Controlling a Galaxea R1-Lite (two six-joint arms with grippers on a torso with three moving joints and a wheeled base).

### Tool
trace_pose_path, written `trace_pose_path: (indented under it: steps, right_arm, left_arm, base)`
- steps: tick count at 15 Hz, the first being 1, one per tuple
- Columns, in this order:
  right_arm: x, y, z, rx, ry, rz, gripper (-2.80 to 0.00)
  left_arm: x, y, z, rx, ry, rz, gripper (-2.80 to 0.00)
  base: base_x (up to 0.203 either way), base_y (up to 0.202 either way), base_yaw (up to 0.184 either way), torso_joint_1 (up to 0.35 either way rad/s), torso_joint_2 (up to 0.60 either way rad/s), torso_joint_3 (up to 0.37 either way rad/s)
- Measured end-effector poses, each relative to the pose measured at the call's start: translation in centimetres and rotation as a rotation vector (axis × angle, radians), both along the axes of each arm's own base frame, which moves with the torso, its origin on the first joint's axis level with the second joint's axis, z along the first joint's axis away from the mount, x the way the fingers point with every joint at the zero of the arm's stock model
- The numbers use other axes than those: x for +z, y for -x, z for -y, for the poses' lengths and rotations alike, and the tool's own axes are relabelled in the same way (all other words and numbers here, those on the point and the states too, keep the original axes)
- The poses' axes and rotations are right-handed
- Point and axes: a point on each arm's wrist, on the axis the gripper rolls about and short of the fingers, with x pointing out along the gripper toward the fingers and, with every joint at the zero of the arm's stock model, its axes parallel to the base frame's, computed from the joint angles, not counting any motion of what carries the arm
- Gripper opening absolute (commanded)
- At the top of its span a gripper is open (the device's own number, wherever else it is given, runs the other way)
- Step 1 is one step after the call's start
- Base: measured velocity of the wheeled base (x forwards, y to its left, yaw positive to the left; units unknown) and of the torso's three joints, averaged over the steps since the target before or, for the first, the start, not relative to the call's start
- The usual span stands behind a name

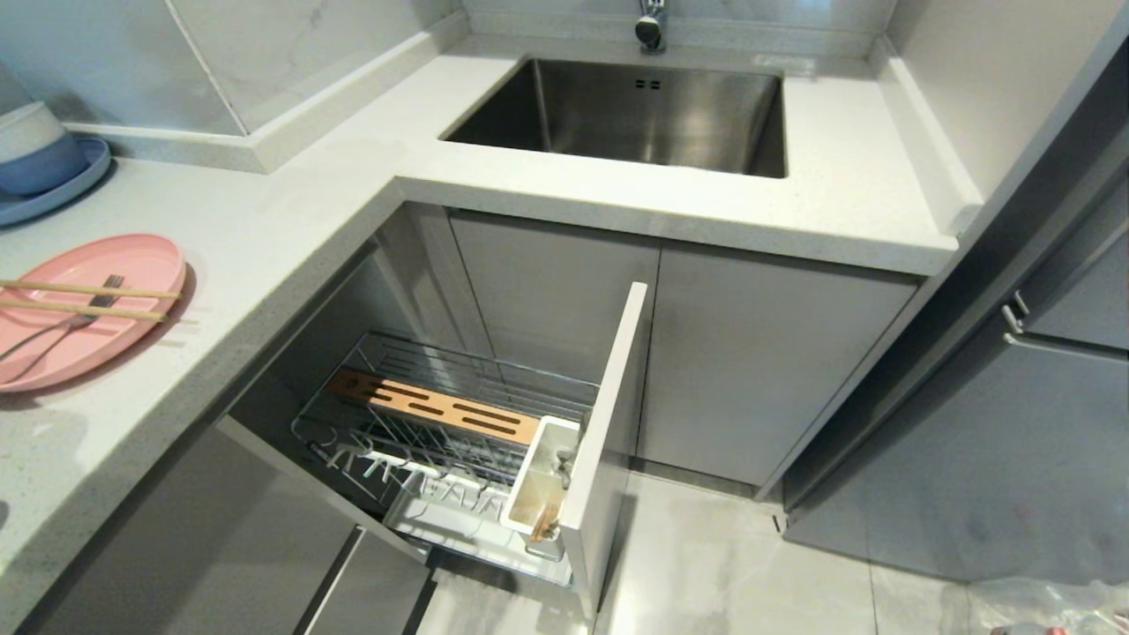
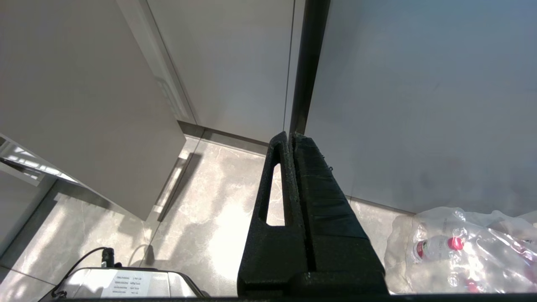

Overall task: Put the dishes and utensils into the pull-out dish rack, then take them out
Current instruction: Pick up the bowl and place it in the cupboard

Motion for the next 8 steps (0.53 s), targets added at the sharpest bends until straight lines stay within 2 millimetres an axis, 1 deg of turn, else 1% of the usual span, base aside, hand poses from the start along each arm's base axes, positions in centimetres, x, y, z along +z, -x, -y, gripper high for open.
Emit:
trace_pose_path:
  steps: [5, 8]
  right_arm:
    - [0.0, 0.0, 0.0, 0.0, 0.0, 0.0, -2.8]
    - [0.0, 0.0, 0.0, 0.0, 0.0, 0.0, -2.8]
  left_arm:
    - [0.14, 0.17, 0.19, -0.001, -0.013, 0.009, -2.8]
    - [0.6, 0.5, 0.56, 0.0, -0.038, 0.023, -2.8]
  base:
    - [0.0, 0.0, 0.0, 0.0, 0.0, 0.0]
    - [0.0, 0.0, 0.0, 0.0, 0.0, 0.0]
